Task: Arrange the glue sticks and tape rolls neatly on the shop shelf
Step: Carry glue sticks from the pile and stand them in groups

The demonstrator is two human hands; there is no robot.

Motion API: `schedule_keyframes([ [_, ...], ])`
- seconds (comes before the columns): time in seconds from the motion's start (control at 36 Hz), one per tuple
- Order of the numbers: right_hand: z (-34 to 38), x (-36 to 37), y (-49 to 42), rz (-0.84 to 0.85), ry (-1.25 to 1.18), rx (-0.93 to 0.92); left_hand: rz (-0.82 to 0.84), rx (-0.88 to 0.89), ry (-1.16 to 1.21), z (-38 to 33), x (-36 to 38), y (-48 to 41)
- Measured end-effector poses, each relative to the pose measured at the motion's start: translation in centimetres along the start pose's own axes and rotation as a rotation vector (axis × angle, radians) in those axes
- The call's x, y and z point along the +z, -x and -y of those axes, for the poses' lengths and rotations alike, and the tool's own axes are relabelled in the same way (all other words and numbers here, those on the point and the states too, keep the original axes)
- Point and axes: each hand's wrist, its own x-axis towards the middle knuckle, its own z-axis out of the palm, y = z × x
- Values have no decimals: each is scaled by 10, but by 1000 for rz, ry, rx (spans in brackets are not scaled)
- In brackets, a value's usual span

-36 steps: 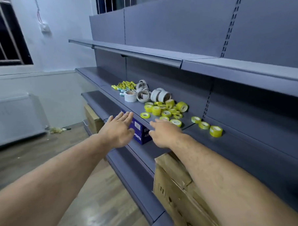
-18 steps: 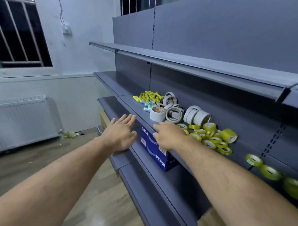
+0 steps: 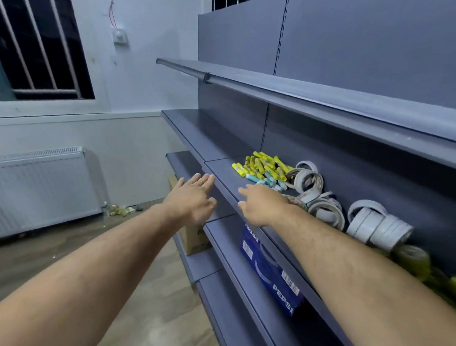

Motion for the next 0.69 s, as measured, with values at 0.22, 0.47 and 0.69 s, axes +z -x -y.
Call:
schedule_keyframes([
  [0.22, 0, -3, -101, -11, -87, 178, 32, 124, -54, 64, -4, -109],
  [0.47, -28, 7, -181, 31, -115, 356, 72, 283, -96, 88, -1, -222],
  [0.69, -70, 16, -253, 53, -54, 395, 171, 336, -90, 98, 10, -301],
])
